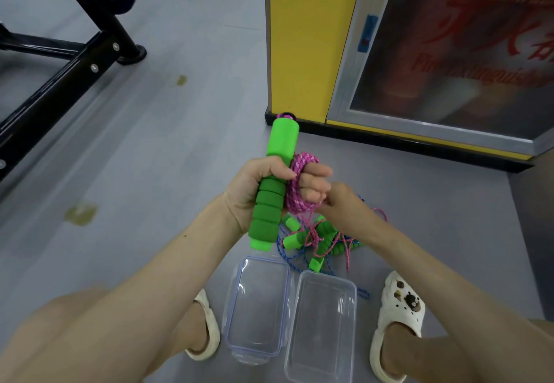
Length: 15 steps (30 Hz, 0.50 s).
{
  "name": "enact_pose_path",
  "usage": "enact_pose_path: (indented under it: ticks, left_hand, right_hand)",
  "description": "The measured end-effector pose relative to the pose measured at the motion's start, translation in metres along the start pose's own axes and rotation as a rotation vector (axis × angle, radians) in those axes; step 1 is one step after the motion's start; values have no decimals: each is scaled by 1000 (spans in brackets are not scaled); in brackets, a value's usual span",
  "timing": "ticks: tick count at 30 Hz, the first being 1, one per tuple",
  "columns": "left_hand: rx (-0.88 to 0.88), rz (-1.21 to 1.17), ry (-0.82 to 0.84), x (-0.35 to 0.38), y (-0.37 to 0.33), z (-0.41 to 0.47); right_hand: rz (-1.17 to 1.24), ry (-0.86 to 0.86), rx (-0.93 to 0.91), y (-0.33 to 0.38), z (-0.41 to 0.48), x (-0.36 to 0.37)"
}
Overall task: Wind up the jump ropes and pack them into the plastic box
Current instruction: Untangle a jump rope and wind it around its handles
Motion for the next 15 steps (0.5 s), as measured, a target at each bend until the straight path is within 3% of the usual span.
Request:
enact_pose_path:
  ticks: [5, 9, 12, 15]
  left_hand:
    - [133, -163, -87, 5, -5, 3]
    - [182, -124, -263, 7, -2, 8]
    - [177, 131, -451, 6, -2, 7]
    - [46, 644, -607, 1, 3, 7]
  right_hand:
    - [-29, 12, 82, -7, 1, 7]
    - [-61, 59, 84, -4, 2, 15]
    - [-86, 62, 91, -2, 5, 14]
    - [-78, 57, 128, -1, 7, 12]
Point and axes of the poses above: each hand's wrist, its own z-axis towards the middle knuckle, its own x-axis out of the palm, y = z × x, the point moved 2 cm from there along z, towards the middle knuckle, and after that the axes turned 14 degrees about z, right-handed, at the moved point
